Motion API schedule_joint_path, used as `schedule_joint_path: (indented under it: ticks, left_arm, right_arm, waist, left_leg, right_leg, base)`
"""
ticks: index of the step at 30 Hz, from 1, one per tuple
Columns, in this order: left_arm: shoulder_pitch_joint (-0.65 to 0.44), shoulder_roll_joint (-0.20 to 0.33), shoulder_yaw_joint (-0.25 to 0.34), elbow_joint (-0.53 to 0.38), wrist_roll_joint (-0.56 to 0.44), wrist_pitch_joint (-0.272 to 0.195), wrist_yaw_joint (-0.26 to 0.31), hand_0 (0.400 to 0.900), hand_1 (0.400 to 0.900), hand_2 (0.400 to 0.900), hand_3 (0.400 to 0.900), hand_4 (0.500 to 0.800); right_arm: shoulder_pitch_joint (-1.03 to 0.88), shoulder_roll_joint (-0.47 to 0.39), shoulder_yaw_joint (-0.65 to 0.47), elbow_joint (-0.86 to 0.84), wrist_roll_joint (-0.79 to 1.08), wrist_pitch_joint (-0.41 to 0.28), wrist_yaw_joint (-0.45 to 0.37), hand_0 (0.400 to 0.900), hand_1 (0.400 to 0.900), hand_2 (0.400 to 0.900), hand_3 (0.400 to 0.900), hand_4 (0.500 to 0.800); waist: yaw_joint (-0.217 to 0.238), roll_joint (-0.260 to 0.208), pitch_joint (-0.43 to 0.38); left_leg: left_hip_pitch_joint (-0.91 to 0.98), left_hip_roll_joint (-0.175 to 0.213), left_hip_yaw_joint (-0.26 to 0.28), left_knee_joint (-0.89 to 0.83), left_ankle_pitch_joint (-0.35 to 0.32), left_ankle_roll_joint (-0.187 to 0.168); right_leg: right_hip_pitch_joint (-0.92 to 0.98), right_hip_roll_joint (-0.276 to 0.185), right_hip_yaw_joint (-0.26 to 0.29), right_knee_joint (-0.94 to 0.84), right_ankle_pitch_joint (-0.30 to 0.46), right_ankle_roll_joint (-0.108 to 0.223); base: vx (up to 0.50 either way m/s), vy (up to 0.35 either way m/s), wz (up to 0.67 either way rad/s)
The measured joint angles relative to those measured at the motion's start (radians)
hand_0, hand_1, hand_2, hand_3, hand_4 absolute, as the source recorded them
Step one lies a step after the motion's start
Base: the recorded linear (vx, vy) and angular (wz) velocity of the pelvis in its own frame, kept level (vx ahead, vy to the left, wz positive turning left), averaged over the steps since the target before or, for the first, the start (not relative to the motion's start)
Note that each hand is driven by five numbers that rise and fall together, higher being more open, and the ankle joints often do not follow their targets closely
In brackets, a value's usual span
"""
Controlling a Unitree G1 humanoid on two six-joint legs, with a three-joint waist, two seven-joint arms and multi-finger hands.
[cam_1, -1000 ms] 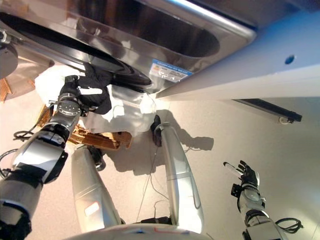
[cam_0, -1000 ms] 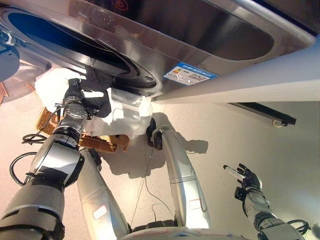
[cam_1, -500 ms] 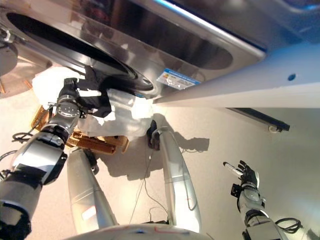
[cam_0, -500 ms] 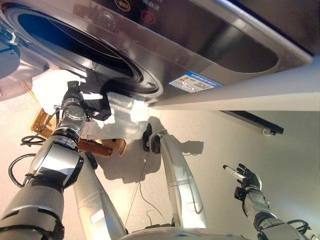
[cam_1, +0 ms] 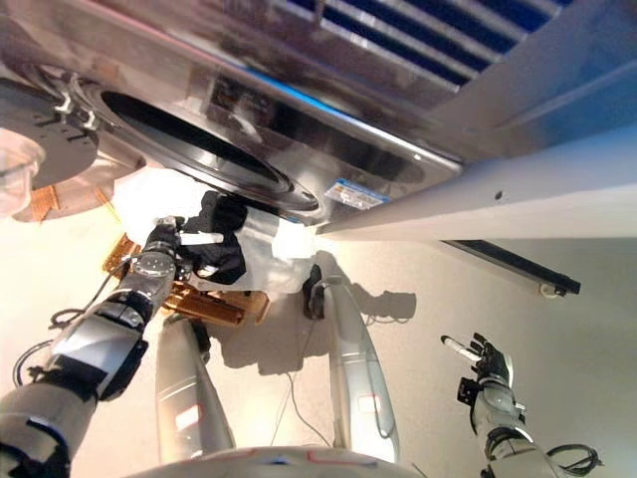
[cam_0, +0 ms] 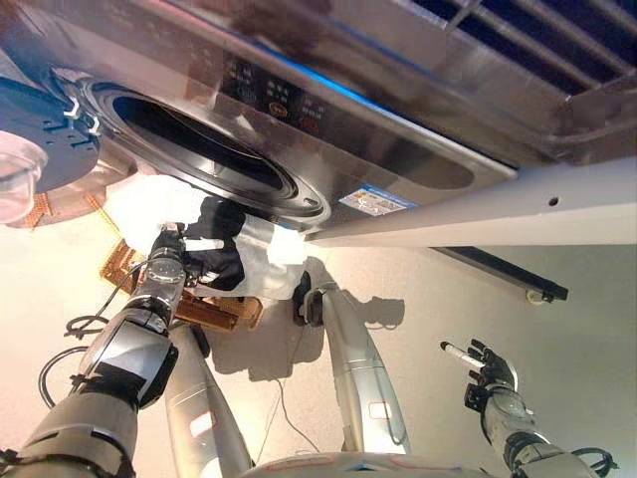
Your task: Put the clothes in the basket into the washing machine.
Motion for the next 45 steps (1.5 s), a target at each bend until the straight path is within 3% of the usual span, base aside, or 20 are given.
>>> schedule_joint_path:
  ticks: [6, 13, 21, 28, 30, 31, 38, 45]
  left_arm:
    - [0.003, 0.051, 0.087, -0.004, -0.105, -0.003, -0.001, 0.400, 0.400, 0.400, 0.400, 0.500]
    - [-0.021, 0.144, 0.129, -0.070, -0.216, -0.027, 0.016, 0.400, 0.400, 0.400, 0.400, 0.500]
    - [-0.064, 0.143, 0.125, -0.122, -0.259, -0.032, 0.025, 0.400, 0.400, 0.400, 0.400, 0.500]
    - [-0.079, 0.087, 0.115, -0.121, -0.298, -0.032, 0.049, 0.400, 0.400, 0.400, 0.400, 0.500]
    - [-0.086, 0.068, 0.110, -0.120, -0.298, -0.032, 0.051, 0.547, 0.547, 0.547, 0.547, 0.588]
    - [-0.088, 0.062, 0.110, -0.120, -0.298, -0.031, 0.049, 0.900, 0.900, 0.900, 0.900, 0.800]
    - [-0.097, 0.004, 0.103, -0.118, -0.301, -0.032, 0.044, 0.900, 0.900, 0.900, 0.900, 0.800]
    - [-0.124, -0.012, 0.103, -0.119, -0.324, -0.051, 0.042, 0.900, 0.900, 0.900, 0.900, 0.800]
  right_arm:
    - [0.008, 0.003, -0.004, 0.005, -0.001, 0.007, 0.018, 0.900, 0.900, 0.900, 0.900, 0.800]
    - [0.017, 0.014, -0.008, 0.005, -0.001, 0.027, 0.028, 0.900, 0.900, 0.900, 0.900, 0.800]
    - [0.026, 0.016, -0.026, 0.004, 0.001, 0.034, 0.045, 0.900, 0.900, 0.900, 0.900, 0.800]
    - [0.058, 0.016, -0.047, 0.004, 0.007, 0.034, 0.057, 0.900, 0.900, 0.900, 0.900, 0.800]
    - [0.063, 0.014, -0.050, 0.005, 0.013, 0.032, 0.056, 0.900, 0.900, 0.900, 0.900, 0.800]
    - [0.064, 0.014, -0.050, 0.005, 0.013, 0.032, 0.057, 0.900, 0.900, 0.900, 0.900, 0.800]
    - [0.078, 0.014, -0.049, 0.005, 0.014, 0.028, 0.056, 0.900, 0.900, 0.900, 0.900, 0.800]
    - [0.104, 0.014, -0.049, 0.005, 0.013, 0.026, 0.055, 0.900, 0.900, 0.900, 0.900, 0.800]
  waist:
    - [0.017, 0.024, 0.015]
    - [0.033, 0.056, 0.031]
    - [0.030, 0.069, 0.036]
    - [0.028, 0.071, 0.031]
    - [0.025, 0.070, 0.028]
    - [0.017, 0.069, 0.023]
    - [-0.004, 0.067, -0.053]
    - [-0.015, 0.068, -0.075]
  left_leg:
    - [0.131, -0.027, 0.026, -0.119, 0.035, 0.009]
    - [0.204, -0.035, 0.043, -0.183, 0.056, 0.003]
    - [0.276, -0.056, 0.050, -0.251, 0.083, 0.006]
    - [0.274, -0.041, 0.056, -0.259, 0.083, 0.005]
    - [0.273, -0.041, 0.061, -0.259, 0.084, 0.002]
    - [0.269, -0.041, 0.063, -0.258, 0.084, 0.002]
    - [0.258, -0.020, 0.077, -0.245, 0.070, -0.008]
    - [0.261, -0.007, 0.077, -0.245, 0.066, -0.010]
  right_leg:
    - [0.112, -0.012, 0.007, -0.075, 0.008, 0.010]
    - [0.167, -0.015, 0.011, -0.104, 0.009, 0.011]
    - [0.226, -0.026, 0.011, -0.141, 0.013, 0.015]
    - [0.221, -0.010, 0.012, -0.157, 0.020, 0.012]
    - [0.215, -0.009, 0.015, -0.156, 0.020, 0.011]
    - [0.209, -0.009, 0.017, -0.155, 0.020, 0.011]
    - [0.186, 0.020, 0.035, -0.155, 0.023, 0.011]
    - [0.186, 0.035, 0.035, -0.154, 0.026, 0.006]
  base:
    - [0.04, 0.043, 0.01]
    - [0.04, 0.011, 0.03]
    - [0.01, -0.011, -0.06]
    - [0.02, -0.031, -0.07]
    - [0.00, -0.028, -0.11]
    - [0.00, -0.021, -0.13]
    - [0.01, -0.022, -0.10]
    - [0.00, -0.005, -0.01]
